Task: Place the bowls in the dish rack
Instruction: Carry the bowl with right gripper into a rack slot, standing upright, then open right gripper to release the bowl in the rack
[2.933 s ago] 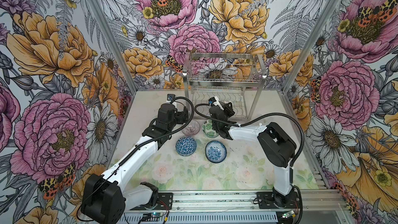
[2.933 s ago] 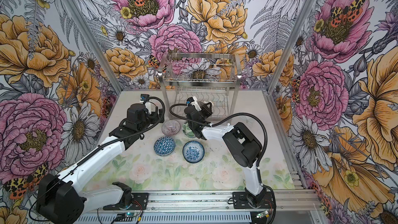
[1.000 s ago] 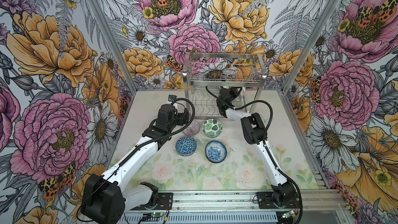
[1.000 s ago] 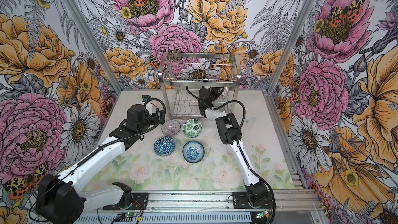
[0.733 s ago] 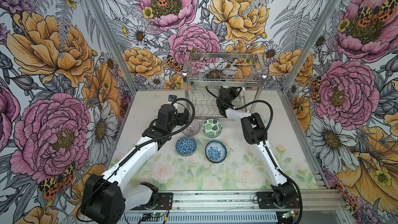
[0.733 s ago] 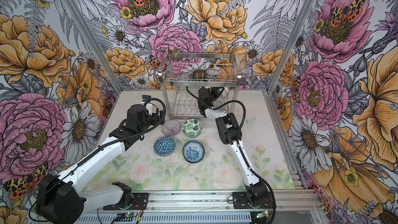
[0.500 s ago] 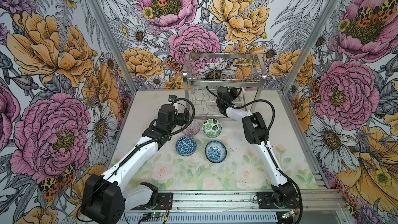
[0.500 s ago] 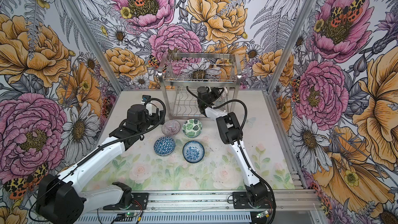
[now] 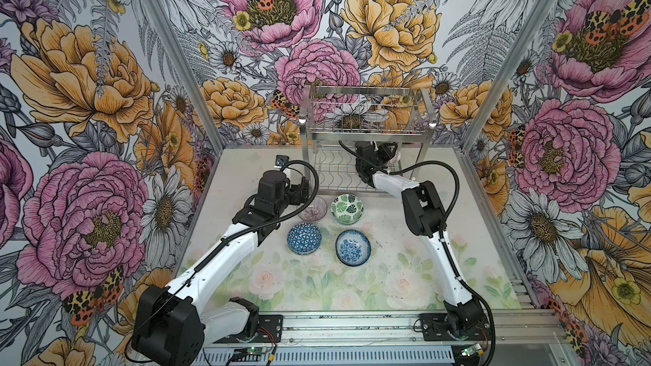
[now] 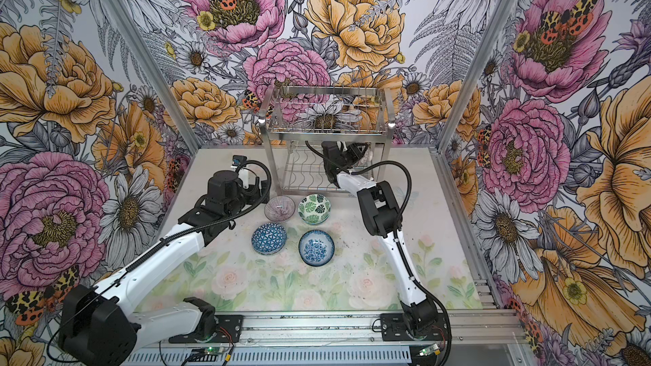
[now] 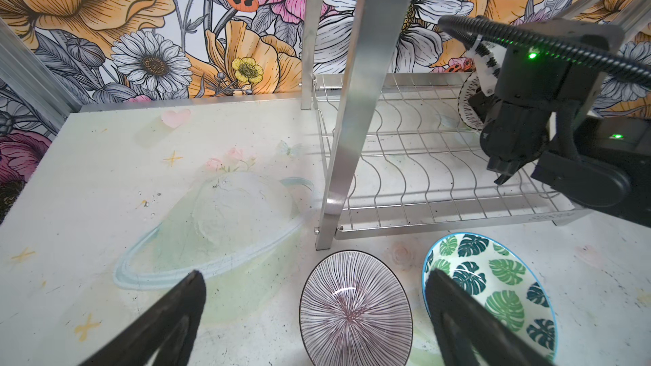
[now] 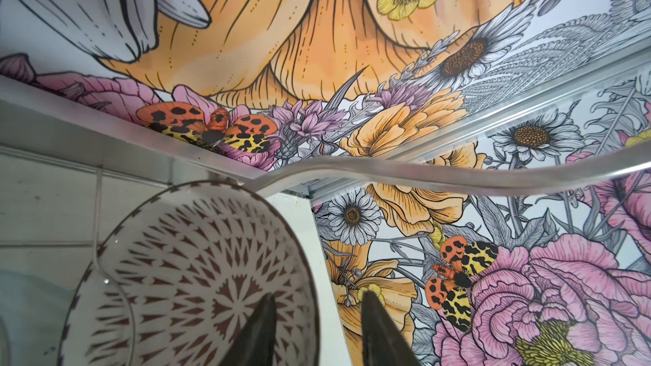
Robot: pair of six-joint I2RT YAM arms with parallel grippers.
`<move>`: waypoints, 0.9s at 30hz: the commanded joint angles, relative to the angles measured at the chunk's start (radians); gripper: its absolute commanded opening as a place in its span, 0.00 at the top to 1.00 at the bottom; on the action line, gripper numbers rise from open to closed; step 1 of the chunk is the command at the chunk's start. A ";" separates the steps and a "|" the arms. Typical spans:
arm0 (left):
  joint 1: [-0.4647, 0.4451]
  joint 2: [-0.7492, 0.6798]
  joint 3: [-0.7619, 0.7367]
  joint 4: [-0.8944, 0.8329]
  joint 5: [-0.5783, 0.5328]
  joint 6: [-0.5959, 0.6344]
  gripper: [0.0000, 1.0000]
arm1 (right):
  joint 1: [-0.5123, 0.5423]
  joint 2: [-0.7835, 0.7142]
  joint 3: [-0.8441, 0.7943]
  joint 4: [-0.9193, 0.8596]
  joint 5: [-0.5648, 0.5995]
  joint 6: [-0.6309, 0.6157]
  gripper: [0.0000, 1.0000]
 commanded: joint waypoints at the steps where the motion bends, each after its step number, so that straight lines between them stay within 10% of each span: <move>1: -0.006 -0.025 -0.012 0.007 0.023 0.004 0.01 | 0.009 -0.093 -0.012 -0.089 -0.035 0.097 0.45; 7: -0.014 -0.036 -0.010 -0.005 0.018 0.004 0.01 | 0.025 -0.173 -0.086 -0.120 -0.086 0.123 0.01; 27: -0.047 -0.022 0.020 -0.061 0.040 -0.026 0.01 | 0.174 -0.597 -0.621 -0.186 -0.460 0.360 0.00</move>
